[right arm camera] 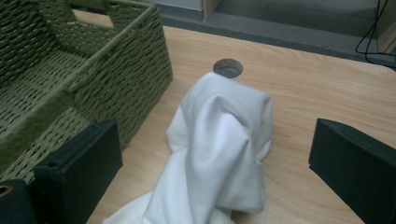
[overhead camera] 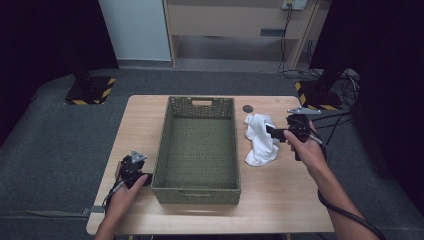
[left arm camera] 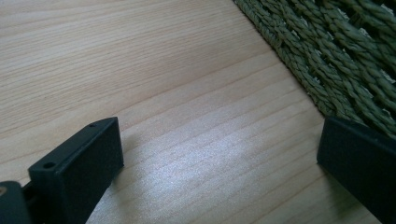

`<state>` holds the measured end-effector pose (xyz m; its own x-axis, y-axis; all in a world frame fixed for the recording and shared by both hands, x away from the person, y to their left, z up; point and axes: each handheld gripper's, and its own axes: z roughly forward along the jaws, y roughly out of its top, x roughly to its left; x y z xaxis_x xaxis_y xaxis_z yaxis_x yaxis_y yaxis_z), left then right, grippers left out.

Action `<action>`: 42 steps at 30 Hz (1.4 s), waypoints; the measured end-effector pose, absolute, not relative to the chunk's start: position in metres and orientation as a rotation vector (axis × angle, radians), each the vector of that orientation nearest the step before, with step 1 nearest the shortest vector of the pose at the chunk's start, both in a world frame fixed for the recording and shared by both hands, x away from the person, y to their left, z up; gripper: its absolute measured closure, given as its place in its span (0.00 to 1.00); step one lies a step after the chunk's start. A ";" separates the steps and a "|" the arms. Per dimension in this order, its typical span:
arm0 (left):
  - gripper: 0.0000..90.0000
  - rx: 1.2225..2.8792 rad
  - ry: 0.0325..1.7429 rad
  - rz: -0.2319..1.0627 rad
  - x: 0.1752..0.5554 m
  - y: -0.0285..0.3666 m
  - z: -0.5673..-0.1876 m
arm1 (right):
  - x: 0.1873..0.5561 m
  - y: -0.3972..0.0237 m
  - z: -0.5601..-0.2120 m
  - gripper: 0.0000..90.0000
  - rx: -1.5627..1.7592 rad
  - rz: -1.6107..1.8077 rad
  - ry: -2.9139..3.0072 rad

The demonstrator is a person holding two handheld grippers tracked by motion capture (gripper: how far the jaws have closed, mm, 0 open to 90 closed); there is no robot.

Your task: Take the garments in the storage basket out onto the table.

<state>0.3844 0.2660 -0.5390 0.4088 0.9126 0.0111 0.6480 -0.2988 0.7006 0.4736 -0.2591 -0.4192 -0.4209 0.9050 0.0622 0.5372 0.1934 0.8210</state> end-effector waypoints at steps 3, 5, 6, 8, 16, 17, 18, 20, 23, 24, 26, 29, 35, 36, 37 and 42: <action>0.00 2.050 1.320 0.552 0.384 0.266 -0.539 | 0.463 -0.258 -0.421 0.03 1.323 1.112 2.056; 0.00 2.050 1.320 0.553 0.384 0.266 -0.539 | 0.460 -0.258 -0.421 0.03 1.321 1.111 2.060; 0.00 2.051 1.320 0.553 0.384 0.266 -0.539 | 0.457 -0.257 -0.422 0.03 1.312 1.111 2.063; 0.00 2.050 1.320 0.553 0.384 0.266 -0.539 | 0.452 -0.255 -0.423 0.03 1.296 1.102 2.069; 0.00 2.051 1.319 0.553 0.384 0.266 -0.539 | 0.436 -0.250 -0.432 0.03 1.281 1.110 2.090; 0.00 2.051 1.319 0.553 0.384 0.266 -0.539 | 0.435 -0.250 -0.432 0.04 1.281 1.112 2.089; 0.00 2.051 1.319 0.553 0.384 0.266 -0.539 | 0.433 -0.249 -0.432 0.04 1.285 1.106 2.093; 0.00 2.051 1.319 0.553 0.384 0.266 -0.539 | 0.429 -0.248 -0.432 0.04 1.287 1.106 2.101; 0.00 2.051 1.319 0.553 0.384 0.266 -0.539 | 0.425 -0.246 -0.433 0.03 1.278 1.108 2.108; 0.00 2.050 1.320 0.553 0.384 0.266 -0.539 | 0.424 -0.245 -0.434 0.03 1.278 1.108 2.108; 0.00 2.051 1.319 0.553 0.384 0.266 -0.539 | 0.421 -0.244 -0.435 0.03 1.274 1.114 2.112; 0.00 2.050 1.320 0.553 0.384 0.266 -0.539 | 0.418 -0.243 -0.437 0.03 1.271 1.102 2.122; 0.00 2.050 1.319 0.553 0.384 0.266 -0.539 | 0.410 -0.242 -0.441 0.03 1.257 1.086 2.134; 0.00 2.050 1.320 0.553 0.384 0.266 -0.539 | 0.410 -0.242 -0.442 0.03 1.253 1.087 2.135; 0.00 2.050 1.319 0.553 0.384 0.266 -0.539 | 0.409 -0.242 -0.442 0.03 1.258 1.090 2.134; 0.00 2.050 1.320 0.553 0.384 0.266 -0.539 | 0.405 -0.243 -0.442 0.03 1.256 1.089 2.135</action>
